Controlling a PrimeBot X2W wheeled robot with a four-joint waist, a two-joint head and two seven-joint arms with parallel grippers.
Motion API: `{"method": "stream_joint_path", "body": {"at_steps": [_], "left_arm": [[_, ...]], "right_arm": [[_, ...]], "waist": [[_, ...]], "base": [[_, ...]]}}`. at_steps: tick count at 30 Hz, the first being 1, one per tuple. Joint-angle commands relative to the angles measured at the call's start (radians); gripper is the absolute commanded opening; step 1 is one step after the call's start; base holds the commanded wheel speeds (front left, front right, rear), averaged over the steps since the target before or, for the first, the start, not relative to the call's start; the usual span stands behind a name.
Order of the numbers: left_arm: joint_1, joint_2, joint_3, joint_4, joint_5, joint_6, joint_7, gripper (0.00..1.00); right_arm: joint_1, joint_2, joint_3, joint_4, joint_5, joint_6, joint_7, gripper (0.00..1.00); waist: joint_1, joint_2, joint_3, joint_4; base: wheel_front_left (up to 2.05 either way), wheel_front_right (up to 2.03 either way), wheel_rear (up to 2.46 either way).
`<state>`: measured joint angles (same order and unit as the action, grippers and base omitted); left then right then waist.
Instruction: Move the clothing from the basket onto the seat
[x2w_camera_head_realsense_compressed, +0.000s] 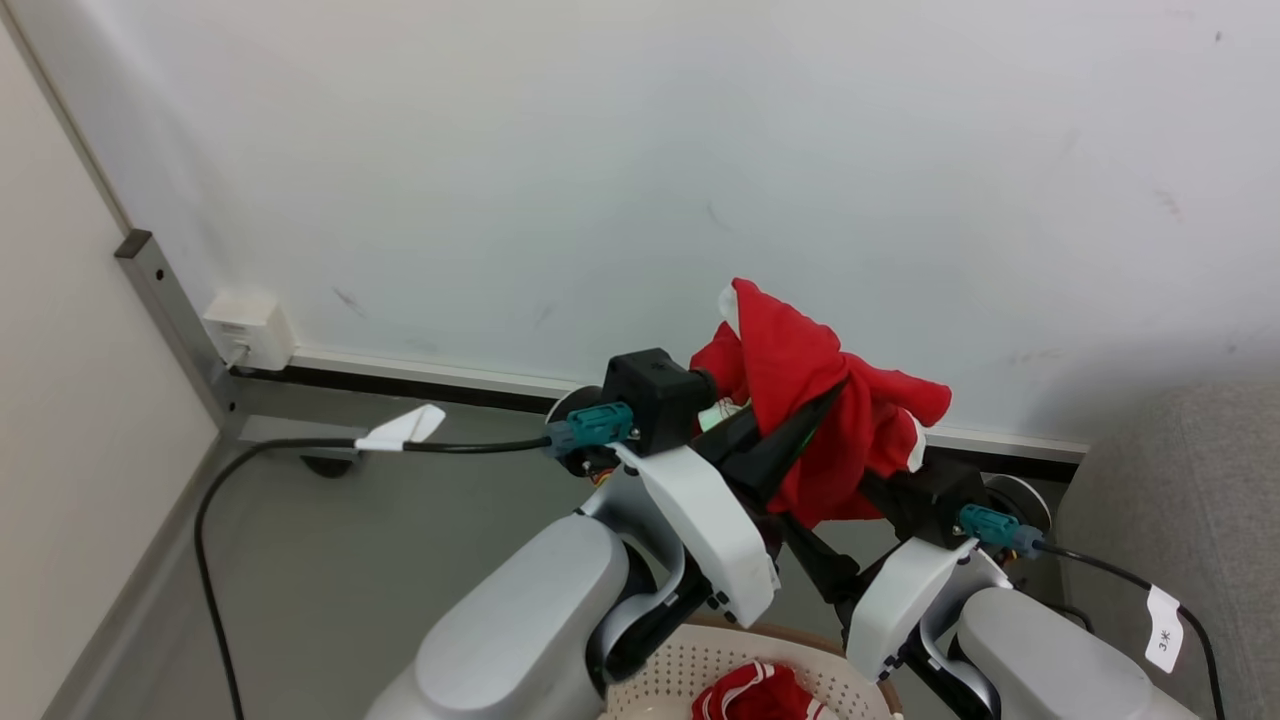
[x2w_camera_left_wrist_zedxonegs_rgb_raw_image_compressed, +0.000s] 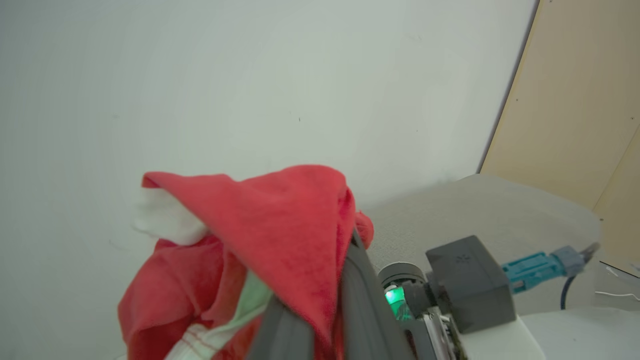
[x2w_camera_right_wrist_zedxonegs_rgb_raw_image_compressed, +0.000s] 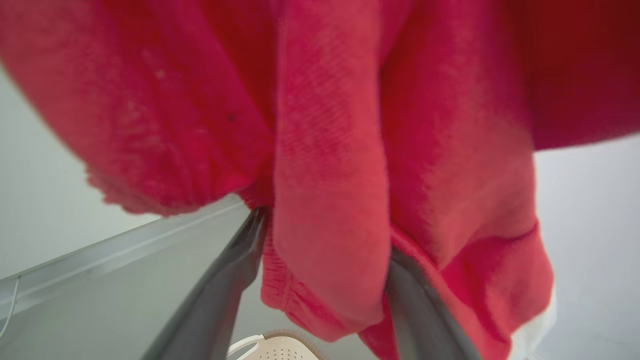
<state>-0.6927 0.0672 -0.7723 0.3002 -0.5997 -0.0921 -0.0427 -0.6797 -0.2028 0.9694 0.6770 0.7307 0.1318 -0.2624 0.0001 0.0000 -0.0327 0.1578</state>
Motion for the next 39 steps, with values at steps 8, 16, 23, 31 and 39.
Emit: {"method": "stream_joint_path", "body": {"at_steps": [8,16,23,31,39], "left_arm": [[-0.011,-0.007,-0.013,0.013,-0.020,0.002,-0.008,0.00],[-0.010,0.014,0.007,0.038,-0.027,0.019,-0.023,0.00],[0.000,0.031,0.020,0.066,-0.039,0.025,-0.035,0.00],[0.024,0.040,0.013,0.080,-0.043,0.026,-0.045,0.00],[0.044,0.048,-0.001,0.102,-0.049,0.022,-0.044,0.45]], "right_arm": [[-0.043,0.006,0.000,0.034,-0.009,-0.002,-0.003,0.00],[0.002,-0.011,-0.083,-0.019,-0.069,-0.002,-0.003,0.00],[0.057,-0.023,-0.182,-0.086,-0.141,-0.002,-0.003,0.00],[0.106,-0.018,-0.321,-0.171,-0.220,-0.002,-0.003,0.00],[0.158,-0.005,-0.441,-0.240,-0.271,-0.002,-0.003,0.00]], "waist": [[-0.0001,0.0000,0.006,0.007],[-0.0001,0.0000,0.007,-0.018],[-0.0001,0.0000,0.005,-0.038],[-0.0001,0.0000,0.008,-0.058],[-0.0001,0.0000,0.005,-0.076]], "base": [[0.00,0.00,0.00],[0.00,0.00,0.00],[0.00,0.00,0.00],[0.00,0.00,0.00],[0.00,0.00,0.00]]}}
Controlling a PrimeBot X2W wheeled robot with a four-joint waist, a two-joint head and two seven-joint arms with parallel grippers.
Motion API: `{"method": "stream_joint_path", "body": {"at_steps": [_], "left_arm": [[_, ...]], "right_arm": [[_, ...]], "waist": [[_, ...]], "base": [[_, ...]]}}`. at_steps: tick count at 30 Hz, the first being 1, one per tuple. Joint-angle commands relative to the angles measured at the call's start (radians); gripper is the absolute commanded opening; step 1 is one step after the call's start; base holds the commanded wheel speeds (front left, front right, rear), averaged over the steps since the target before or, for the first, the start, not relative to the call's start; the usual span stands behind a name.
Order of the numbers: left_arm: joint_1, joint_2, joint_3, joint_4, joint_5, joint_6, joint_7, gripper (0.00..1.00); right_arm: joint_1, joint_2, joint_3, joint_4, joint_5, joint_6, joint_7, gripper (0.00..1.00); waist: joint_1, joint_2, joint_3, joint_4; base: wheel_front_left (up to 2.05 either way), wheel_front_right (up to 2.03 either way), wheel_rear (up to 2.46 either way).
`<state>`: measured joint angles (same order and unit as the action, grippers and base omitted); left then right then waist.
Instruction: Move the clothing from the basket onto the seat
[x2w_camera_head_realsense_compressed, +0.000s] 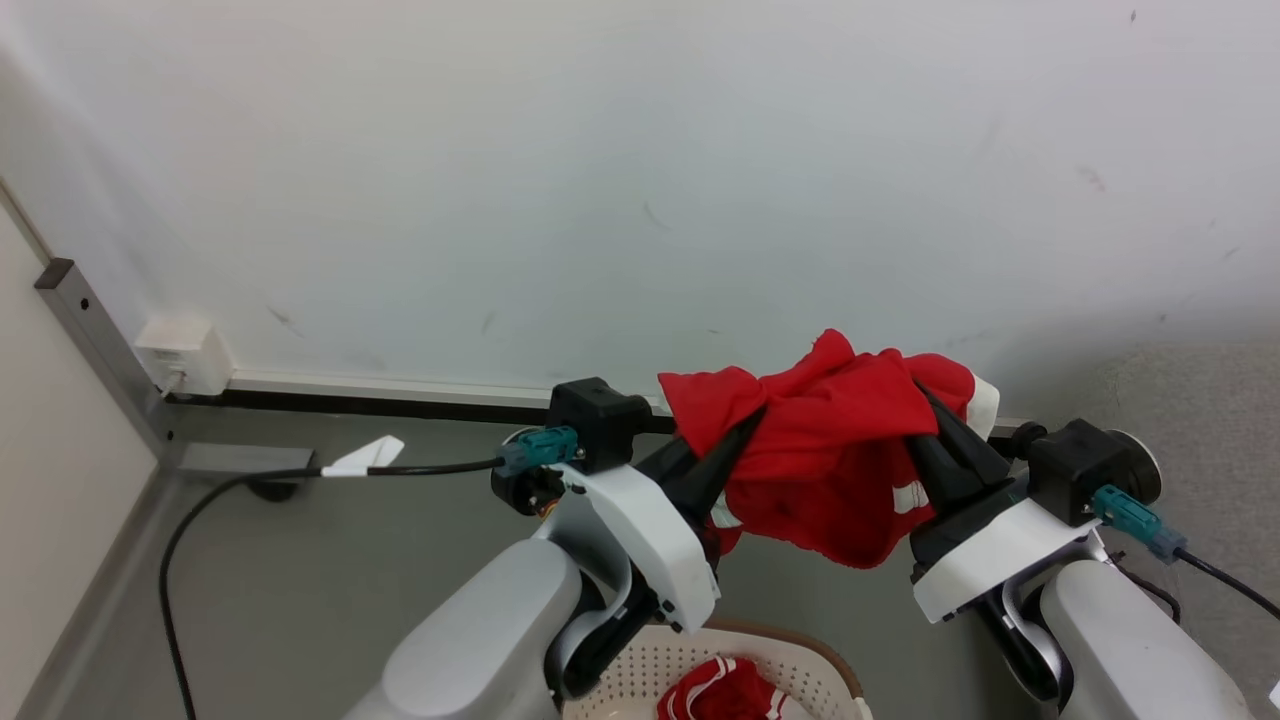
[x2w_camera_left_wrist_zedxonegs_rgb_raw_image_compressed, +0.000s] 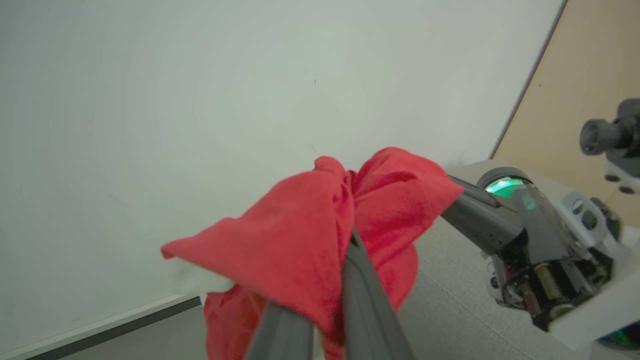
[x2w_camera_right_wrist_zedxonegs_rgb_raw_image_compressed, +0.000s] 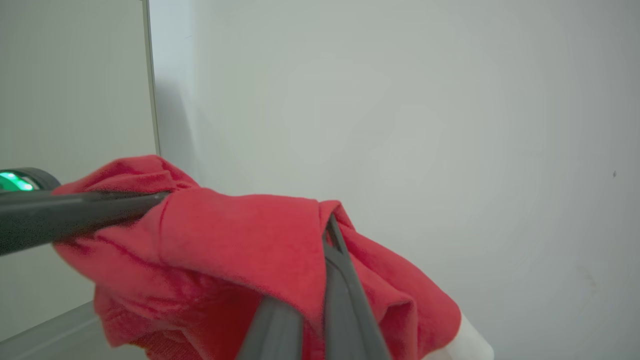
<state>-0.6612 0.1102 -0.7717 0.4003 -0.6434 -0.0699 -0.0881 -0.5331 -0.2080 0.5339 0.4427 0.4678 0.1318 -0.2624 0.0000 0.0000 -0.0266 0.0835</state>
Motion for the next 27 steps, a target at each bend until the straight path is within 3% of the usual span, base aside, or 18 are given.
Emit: {"method": "stream_joint_path", "body": {"at_steps": [1,10,27], "left_arm": [[0.016,0.005,-0.004,0.002,-0.010,-0.005,0.004,1.00],[0.036,0.025,-0.035,-0.024,-0.002,-0.018,0.004,1.00],[0.013,0.057,-0.066,-0.024,0.066,-0.006,-0.084,1.00]], "right_arm": [[0.016,-0.001,-0.012,-0.010,-0.012,-0.002,-0.003,0.00],[0.038,-0.022,-0.092,-0.050,-0.032,-0.002,-0.003,0.00],[0.068,-0.095,-0.174,-0.180,-0.074,-0.002,-0.003,0.00]], "waist": [[0.0000,0.0000,-0.003,-0.005],[0.0000,0.0000,-0.002,-0.076],[0.0000,0.0000,0.041,-0.346]], "base": [[0.00,0.00,0.00],[0.00,0.00,0.00],[0.00,0.00,0.00]]}}
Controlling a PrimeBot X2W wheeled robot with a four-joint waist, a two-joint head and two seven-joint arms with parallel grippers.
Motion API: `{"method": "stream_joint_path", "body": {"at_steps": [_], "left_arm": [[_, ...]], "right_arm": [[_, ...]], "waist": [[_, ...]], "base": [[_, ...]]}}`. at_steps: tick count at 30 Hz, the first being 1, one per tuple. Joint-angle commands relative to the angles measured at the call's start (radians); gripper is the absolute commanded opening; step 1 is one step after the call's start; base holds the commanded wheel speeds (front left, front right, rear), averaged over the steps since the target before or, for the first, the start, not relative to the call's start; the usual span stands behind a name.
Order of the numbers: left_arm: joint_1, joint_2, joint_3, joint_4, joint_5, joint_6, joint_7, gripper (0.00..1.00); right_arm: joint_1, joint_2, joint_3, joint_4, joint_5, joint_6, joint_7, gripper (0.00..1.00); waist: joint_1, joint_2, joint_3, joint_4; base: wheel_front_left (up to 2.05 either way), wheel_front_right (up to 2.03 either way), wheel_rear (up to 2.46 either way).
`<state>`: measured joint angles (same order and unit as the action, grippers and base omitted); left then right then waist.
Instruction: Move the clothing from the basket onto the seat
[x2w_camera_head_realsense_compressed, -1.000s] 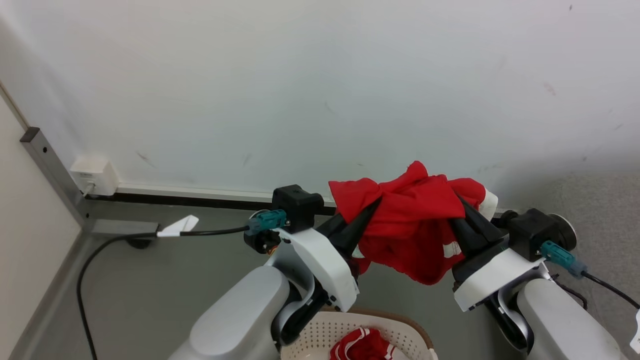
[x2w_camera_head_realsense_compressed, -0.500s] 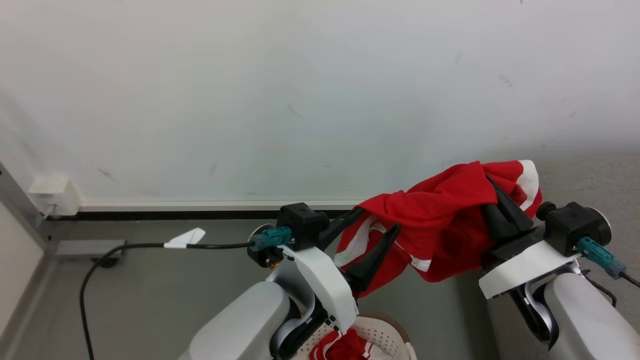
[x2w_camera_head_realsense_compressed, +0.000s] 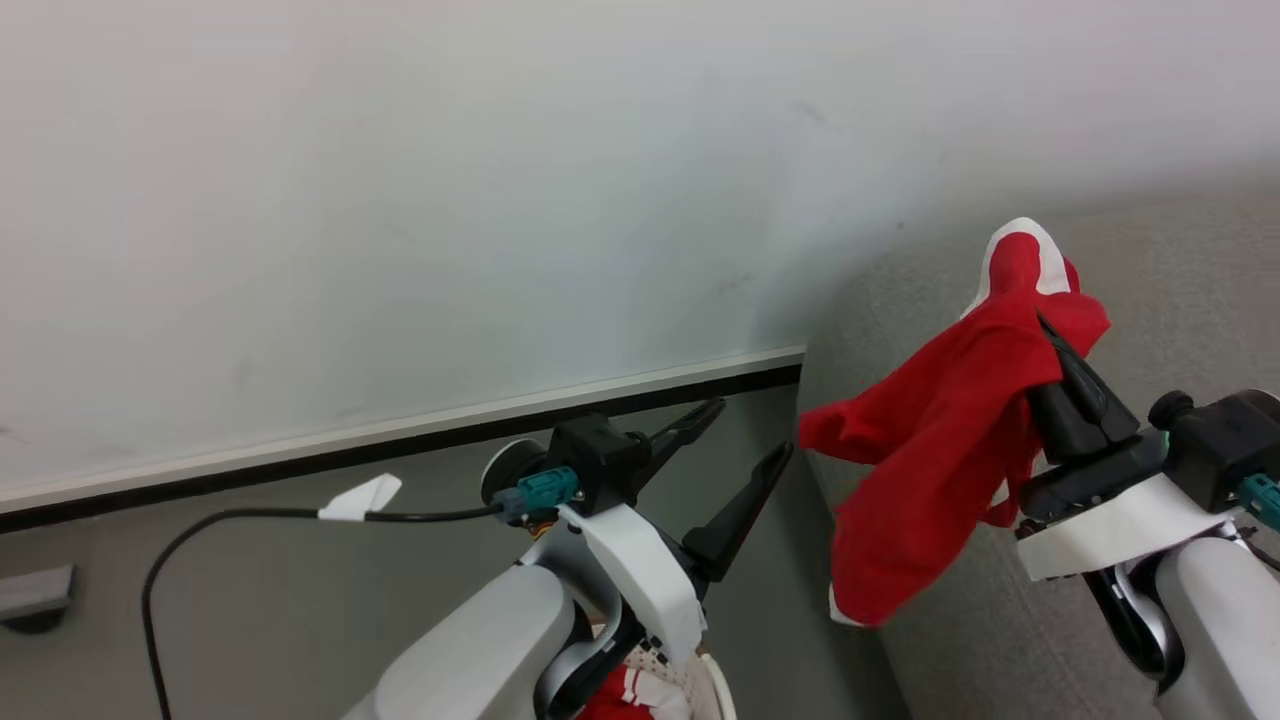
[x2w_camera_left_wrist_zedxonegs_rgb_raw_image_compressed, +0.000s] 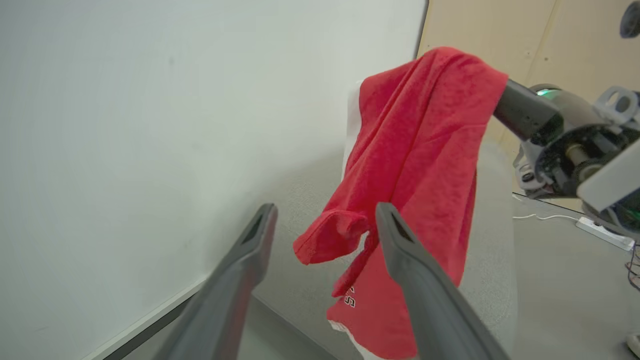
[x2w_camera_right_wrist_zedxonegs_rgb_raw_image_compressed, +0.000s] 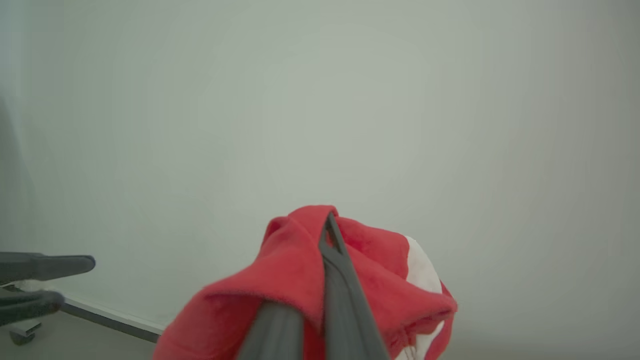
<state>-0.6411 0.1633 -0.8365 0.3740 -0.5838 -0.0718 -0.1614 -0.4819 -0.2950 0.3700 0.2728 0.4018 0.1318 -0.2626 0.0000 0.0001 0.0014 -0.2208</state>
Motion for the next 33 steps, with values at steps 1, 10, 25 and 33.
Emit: {"method": "stream_joint_path", "body": {"at_steps": [1,10,25,33], "left_arm": [[-0.008,0.004,-0.004,0.006,0.008,-0.005,-0.014,1.00],[-0.020,0.007,-0.016,0.029,0.024,-0.007,-0.033,1.00],[-0.037,0.024,-0.039,0.073,0.061,0.013,-0.064,1.00],[-0.051,0.017,-0.053,0.076,0.075,0.019,-0.064,1.00]], "right_arm": [[0.024,-0.015,-0.017,-0.023,-0.012,-0.002,-0.003,0.00],[0.094,-0.039,-0.083,-0.133,-0.031,-0.002,-0.003,0.00],[0.151,-0.029,-0.136,-0.215,0.012,-0.002,-0.003,0.00],[0.102,-0.041,-0.167,-0.225,0.082,-0.002,-0.003,0.00]], "waist": [[0.0000,-0.0001,0.014,-0.057],[0.0000,-0.0001,0.032,-0.172],[0.0000,-0.0001,0.063,-0.288],[0.0000,-0.0001,0.100,-0.260]], "base": [[0.00,0.00,0.00],[0.00,0.00,0.00],[0.00,0.00,0.00],[0.00,0.00,0.00]]}}
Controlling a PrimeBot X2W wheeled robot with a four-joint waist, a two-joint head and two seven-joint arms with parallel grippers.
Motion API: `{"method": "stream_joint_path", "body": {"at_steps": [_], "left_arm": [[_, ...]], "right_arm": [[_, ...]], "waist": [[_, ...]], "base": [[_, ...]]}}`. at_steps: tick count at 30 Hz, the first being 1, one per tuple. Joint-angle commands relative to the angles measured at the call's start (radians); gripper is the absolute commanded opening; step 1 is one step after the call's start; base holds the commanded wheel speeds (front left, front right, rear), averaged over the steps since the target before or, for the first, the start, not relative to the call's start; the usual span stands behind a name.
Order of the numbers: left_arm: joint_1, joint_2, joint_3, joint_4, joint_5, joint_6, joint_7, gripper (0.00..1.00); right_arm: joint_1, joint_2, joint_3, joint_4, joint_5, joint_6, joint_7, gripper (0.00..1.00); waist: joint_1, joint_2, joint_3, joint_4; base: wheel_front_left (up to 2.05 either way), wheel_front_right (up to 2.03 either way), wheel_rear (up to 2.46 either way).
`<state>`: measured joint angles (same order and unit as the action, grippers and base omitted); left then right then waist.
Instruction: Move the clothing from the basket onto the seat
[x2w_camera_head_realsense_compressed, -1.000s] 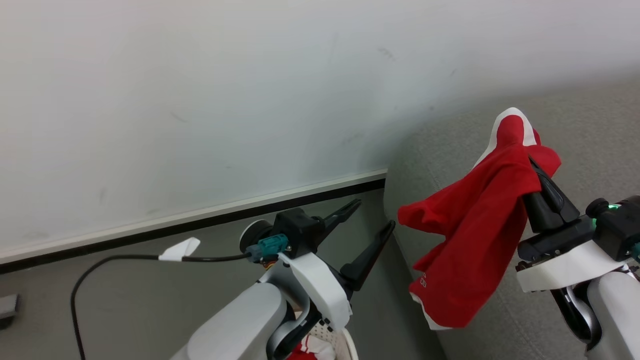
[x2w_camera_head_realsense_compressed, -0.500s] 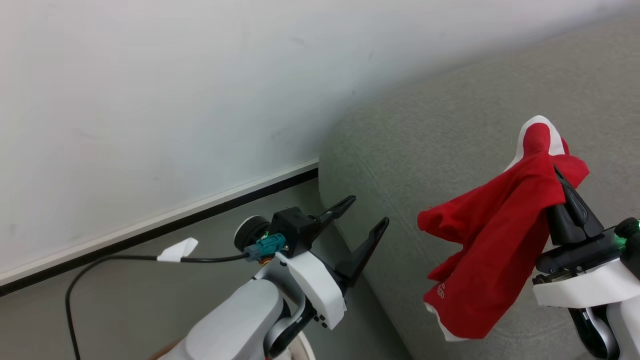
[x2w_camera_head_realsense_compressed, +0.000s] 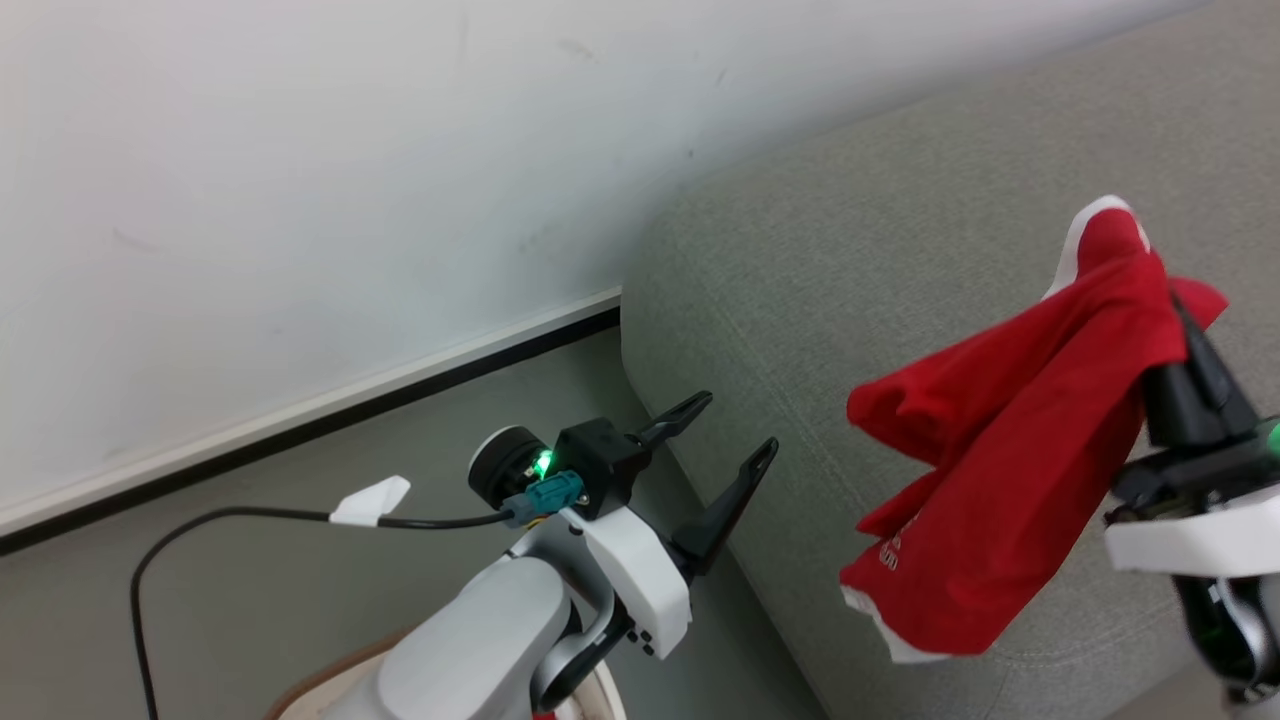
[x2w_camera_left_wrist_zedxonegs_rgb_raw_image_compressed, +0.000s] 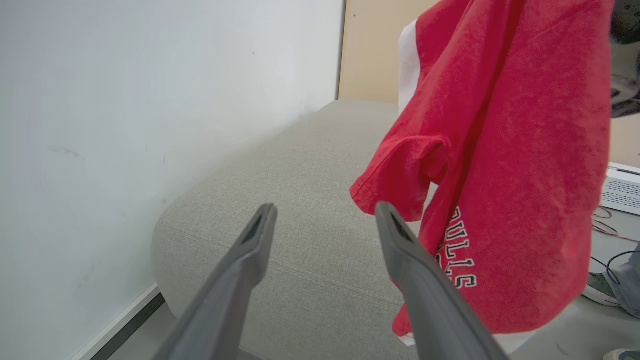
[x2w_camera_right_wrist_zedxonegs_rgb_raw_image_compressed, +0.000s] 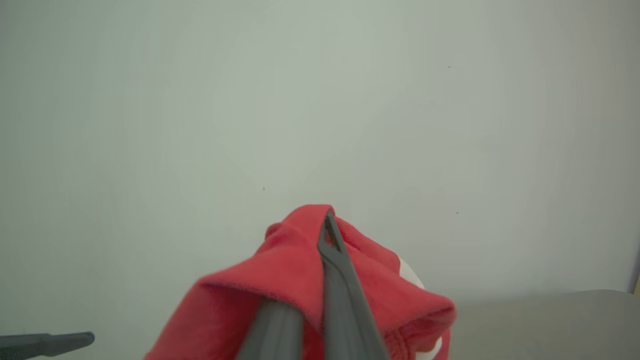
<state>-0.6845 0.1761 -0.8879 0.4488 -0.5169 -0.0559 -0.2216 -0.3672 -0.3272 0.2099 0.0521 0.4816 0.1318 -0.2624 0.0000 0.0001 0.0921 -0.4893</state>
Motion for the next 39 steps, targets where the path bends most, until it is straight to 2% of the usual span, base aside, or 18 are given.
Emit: {"method": "stream_joint_path", "body": {"at_steps": [1,11,15,23,29,39], "left_arm": [[-0.013,0.004,-0.003,0.000,0.010,0.002,-0.001,1.00],[-0.082,-0.001,-0.018,-0.020,0.027,-0.007,0.030,1.00],[-0.114,-0.001,-0.024,-0.026,0.034,-0.012,0.043,1.00],[-0.160,0.000,-0.034,-0.036,0.048,-0.012,0.056,1.00],[-0.181,0.003,-0.037,-0.038,0.050,-0.008,0.057,1.00],[-0.204,-0.005,-0.031,-0.044,0.050,0.000,0.027,1.00]], "right_arm": [[-0.026,-0.013,-0.011,-0.004,0.019,-0.002,-0.003,0.00],[-0.217,-0.137,-0.067,0.085,0.131,-0.002,-0.003,0.00],[-0.293,-0.194,-0.087,0.170,0.166,-0.002,-0.003,0.00],[-0.402,-0.288,-0.174,0.329,0.162,-0.002,-0.003,0.00],[-0.431,-0.303,-0.194,0.428,0.171,-0.002,-0.003,0.00],[-0.453,-0.312,-0.094,0.647,0.202,-0.002,-0.003,0.00]], "waist": [[0.0000,-0.0001,0.018,0.015],[0.0000,-0.0001,0.154,0.102],[0.0000,-0.0001,0.214,0.143],[0.0000,-0.0001,0.318,0.238],[0.0000,-0.0001,0.361,0.292],[0.0000,-0.0001,0.403,0.336]], "base": [[0.00,0.00,0.00],[0.00,0.00,0.00],[0.00,0.00,0.00],[0.00,0.00,0.00],[0.00,0.00,0.00],[0.00,0.00,0.00]]}}
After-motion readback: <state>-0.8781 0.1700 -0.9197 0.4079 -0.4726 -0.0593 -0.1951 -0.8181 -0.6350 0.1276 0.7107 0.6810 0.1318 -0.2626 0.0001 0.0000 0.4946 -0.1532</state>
